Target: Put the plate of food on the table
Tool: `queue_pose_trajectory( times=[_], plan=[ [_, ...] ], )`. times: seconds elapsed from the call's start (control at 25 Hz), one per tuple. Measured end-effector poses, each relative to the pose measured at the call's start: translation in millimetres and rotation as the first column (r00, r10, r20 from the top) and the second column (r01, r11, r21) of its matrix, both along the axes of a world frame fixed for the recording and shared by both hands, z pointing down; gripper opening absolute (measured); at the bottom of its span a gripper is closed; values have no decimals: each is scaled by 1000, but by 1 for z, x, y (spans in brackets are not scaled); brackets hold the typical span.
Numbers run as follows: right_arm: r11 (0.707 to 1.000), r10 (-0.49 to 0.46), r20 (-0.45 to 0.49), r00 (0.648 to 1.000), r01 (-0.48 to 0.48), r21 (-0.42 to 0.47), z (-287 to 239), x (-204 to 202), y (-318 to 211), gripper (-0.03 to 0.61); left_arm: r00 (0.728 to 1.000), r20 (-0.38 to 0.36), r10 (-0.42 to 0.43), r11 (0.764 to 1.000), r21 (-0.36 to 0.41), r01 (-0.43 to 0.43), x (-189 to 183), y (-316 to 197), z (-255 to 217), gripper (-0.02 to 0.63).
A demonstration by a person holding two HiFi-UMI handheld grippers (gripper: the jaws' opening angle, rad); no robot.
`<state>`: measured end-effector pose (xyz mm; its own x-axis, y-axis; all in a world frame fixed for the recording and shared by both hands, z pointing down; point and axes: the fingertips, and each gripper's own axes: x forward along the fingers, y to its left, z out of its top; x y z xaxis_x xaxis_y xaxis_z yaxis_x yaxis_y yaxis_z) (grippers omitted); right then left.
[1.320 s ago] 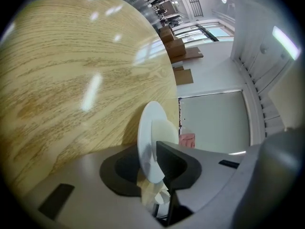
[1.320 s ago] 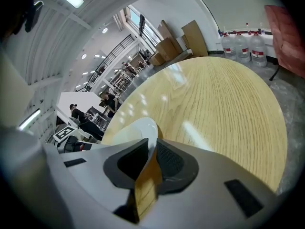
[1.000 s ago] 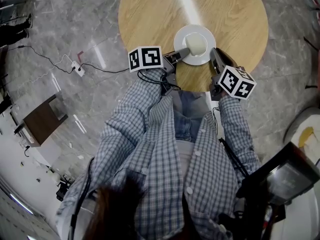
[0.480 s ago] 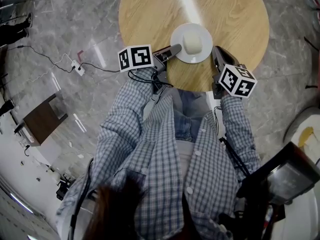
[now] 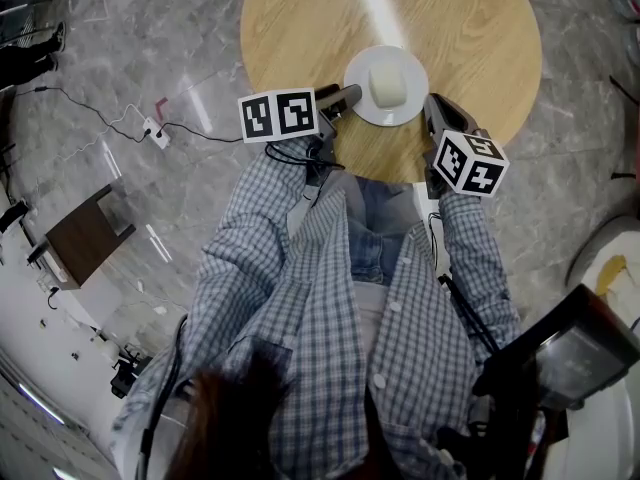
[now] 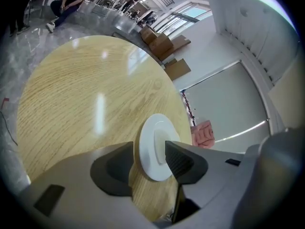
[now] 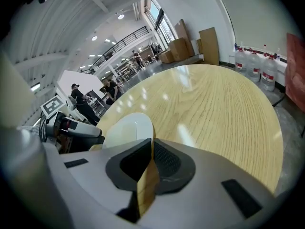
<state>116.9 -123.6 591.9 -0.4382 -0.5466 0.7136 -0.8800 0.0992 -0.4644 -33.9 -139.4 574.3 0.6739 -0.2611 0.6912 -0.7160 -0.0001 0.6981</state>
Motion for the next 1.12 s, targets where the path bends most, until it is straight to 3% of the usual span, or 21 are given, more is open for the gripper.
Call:
queue_pose_trajectory(
  times=[0.08, 0.32, 0.36, 0.44, 0.52, 0.72, 1.12],
  plan=[
    [1000, 7, 1, 1000, -7, 6, -3, 1, 0, 21, 1000, 4, 1, 1000, 22, -1, -3, -1, -3, 196],
    [998, 24, -6, 1000, -24, 62, -19, 5, -10, 21, 989, 59, 136, 975, 171, -144, 4, -2, -19, 189],
    [997, 26, -5, 1000, -26, 73, -24, 4, -10, 20, 989, 52, 135, 971, 191, -143, 5, -1, -25, 167],
    [995, 33, -7, 999, -32, 96, -36, 3, -8, 11, 993, 15, 118, 968, 220, -118, 7, 1, -37, 48],
    [991, 39, -14, 999, -37, 128, -48, 4, -10, 8, 994, -41, 97, 968, 238, -85, 10, -1, -49, 8],
    [979, 30, -13, 999, -26, 204, -77, 3, -13, 8, 990, -101, 101, 949, 310, -66, 21, -7, -78, 8],
    [947, -11, -3, 1000, 12, 322, -137, -9, -7, 8, 986, -81, 148, 881, 463, -95, 24, -5, -134, 8]
  ],
)
